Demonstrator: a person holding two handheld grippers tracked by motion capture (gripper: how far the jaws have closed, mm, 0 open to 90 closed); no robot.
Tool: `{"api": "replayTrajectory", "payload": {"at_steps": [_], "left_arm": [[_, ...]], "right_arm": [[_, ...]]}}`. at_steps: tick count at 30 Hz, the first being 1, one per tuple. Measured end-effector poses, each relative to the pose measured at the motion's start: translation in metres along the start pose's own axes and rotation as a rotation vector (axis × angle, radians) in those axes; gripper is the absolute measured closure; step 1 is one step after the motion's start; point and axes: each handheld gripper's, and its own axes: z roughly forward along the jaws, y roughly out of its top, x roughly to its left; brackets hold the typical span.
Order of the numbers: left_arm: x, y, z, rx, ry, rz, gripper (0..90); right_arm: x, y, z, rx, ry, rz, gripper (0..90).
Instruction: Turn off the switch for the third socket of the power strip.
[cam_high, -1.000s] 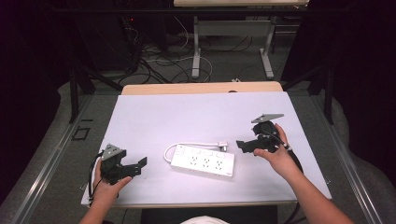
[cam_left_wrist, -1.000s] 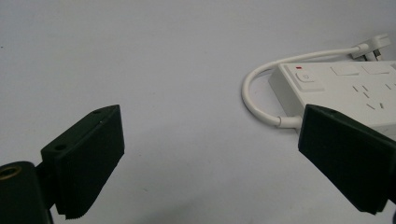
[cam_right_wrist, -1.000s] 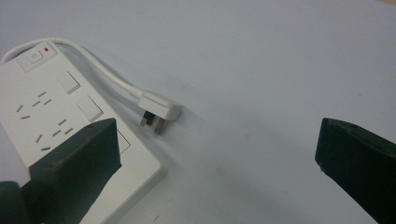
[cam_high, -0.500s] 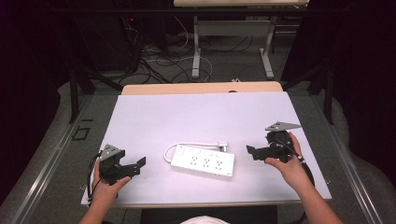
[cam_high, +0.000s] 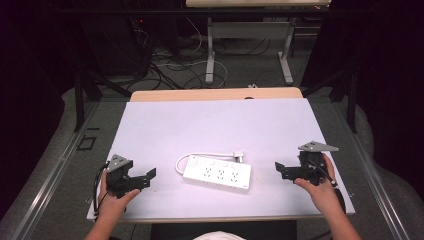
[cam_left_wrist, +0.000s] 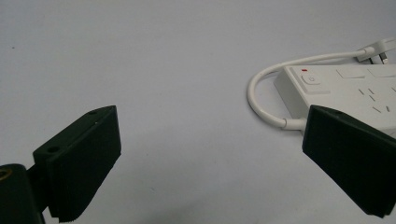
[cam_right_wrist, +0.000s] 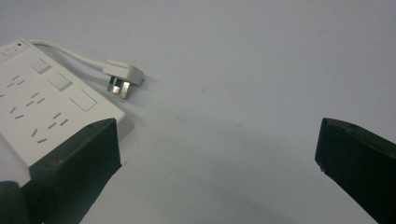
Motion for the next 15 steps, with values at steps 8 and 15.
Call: {"api": "replayTrajectory", "payload": {"at_steps": [8,15], "left_arm": [[0.001,0.0,0.001,0.008,-0.004,0.005,1.9],[0.001,0.0,0.002,0.014,-0.001,0.015,0.5]], "right_arm": [[-0.011,-0.014,0.004,-0.014,-0.023,0.036,0.0],[-0.016,-0.022,0.007,-0.034,-0.034,0.06,0.0]]}}
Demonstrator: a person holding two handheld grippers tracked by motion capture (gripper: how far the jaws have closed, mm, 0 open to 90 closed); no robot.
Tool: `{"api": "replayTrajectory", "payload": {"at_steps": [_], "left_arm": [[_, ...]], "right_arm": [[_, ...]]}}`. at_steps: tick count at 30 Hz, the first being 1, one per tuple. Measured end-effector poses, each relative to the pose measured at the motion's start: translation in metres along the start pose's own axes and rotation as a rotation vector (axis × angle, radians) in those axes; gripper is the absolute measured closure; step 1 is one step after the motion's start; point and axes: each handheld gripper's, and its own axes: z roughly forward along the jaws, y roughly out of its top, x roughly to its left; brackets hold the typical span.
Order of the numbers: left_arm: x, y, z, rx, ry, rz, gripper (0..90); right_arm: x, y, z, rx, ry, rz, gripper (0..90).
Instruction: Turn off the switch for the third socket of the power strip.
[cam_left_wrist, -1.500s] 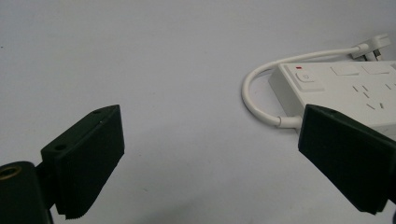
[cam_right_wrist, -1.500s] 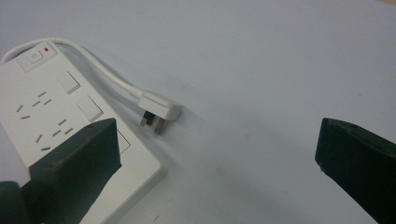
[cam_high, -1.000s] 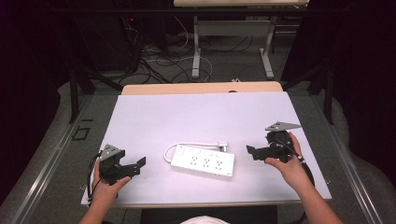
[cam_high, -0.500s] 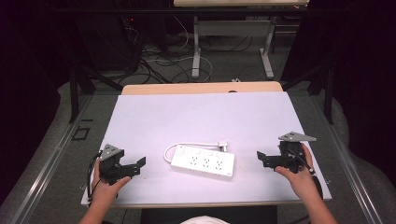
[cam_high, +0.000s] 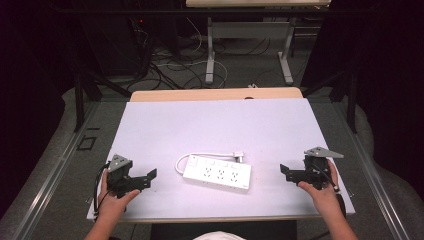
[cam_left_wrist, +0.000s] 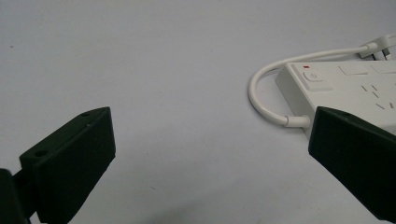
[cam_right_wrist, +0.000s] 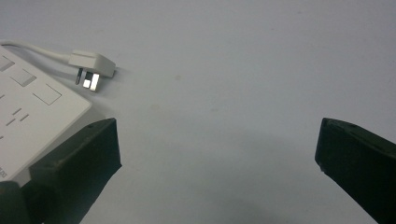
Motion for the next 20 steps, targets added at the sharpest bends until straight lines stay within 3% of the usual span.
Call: {"api": "replayTrajectory", "payload": {"at_steps": [6,20], "left_arm": [[0.001,0.0,0.001,0.015,0.004,-0.002,0.4],[0.002,0.001,0.001,0.019,0.009,0.003,0.3]], "right_arm": [[-0.006,-0.006,0.002,-0.018,-0.024,0.013,0.0],[-0.016,-0.014,0.005,0.001,-0.038,0.048,0.0]]}}
